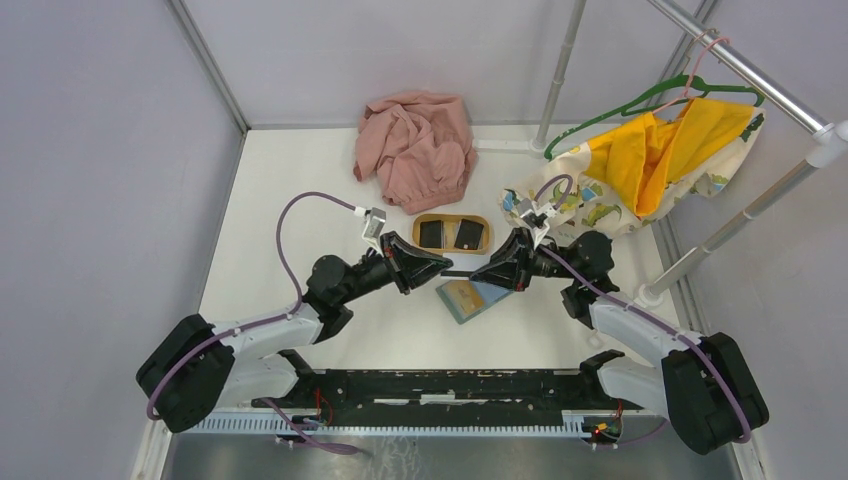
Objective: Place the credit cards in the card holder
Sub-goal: Pick up the credit card from the storage box.
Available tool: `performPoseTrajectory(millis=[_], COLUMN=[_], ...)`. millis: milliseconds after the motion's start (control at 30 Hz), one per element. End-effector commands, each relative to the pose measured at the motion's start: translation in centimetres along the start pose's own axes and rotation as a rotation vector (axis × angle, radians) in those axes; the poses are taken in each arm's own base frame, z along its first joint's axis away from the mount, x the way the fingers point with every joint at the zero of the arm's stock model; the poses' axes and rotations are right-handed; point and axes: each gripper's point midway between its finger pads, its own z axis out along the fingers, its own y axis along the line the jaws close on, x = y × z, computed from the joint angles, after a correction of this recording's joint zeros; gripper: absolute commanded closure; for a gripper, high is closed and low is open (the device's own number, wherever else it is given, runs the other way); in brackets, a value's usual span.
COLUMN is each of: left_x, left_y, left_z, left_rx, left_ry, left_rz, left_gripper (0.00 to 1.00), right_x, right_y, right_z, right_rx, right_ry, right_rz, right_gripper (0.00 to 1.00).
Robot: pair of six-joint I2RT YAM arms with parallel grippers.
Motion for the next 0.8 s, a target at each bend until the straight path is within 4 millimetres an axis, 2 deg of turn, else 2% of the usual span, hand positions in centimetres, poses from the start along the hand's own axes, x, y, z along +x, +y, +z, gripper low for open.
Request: performPoseTrajectory(millis=[0,67,100,233,400,467,533,567,633,767], left_x=[-1.8,-1.6,-1.5,-0.6,-0.6,-0.5,0.4,0.8,2.0,3.2], left_y=[-2.0,-1.9,-1.6,-0.2,2.5,2.8,2.1,1.6,2.3,2.7], left_z=[0.8,0.7,0.7,0.4,-2.0,-3.0,-2.9,-2.5,-2.0,-1.1], left_rx=[0.085,0.081,0.069,-0.014,-0.231,-0.269,-0.222,-0.187,-0.183,-0.147], left_ry=[-0.046,-0.039,-0.033,0.053,0.238,0.286,0.330,0.364,0.460,0.539], left_rz=[0.049,0.052,0.053,0.114,0.310,0.345,0.320,0.309,0.282,0.272], left_gripper=[0.98,0.94,0.86,0.38,0.01,0.00,0.00,0.04,0.12,0.17], right_x=[-0.8,-0.9,-0.8,0.3,4.2,5.4,6.1,6.6,7.3,7.8], right_y=[1.1,1.2,1.2,0.3,-1.8,-2.3,-2.8,-2.9,-3.0,-2.8], right_z=[0.1,0.1,0.0,0.1,-1.0,-1.6,-1.8,-1.8,-1.9,-2.0], right_rx=[-0.038,-0.048,-0.050,-0.059,-0.122,-0.135,-0.132,-0.139,-0.146,-0.175], right_ry=[-0.023,-0.019,-0.014,0.070,0.297,0.378,0.441,0.464,0.502,0.542], right_rz=[-0.057,-0.078,-0.082,-0.138,-0.360,-0.399,-0.418,-0.419,-0.423,-0.429], right_gripper=[0.91,1.00,1.00,1.00,1.00,1.00,1.00,1.00,1.00,1.00])
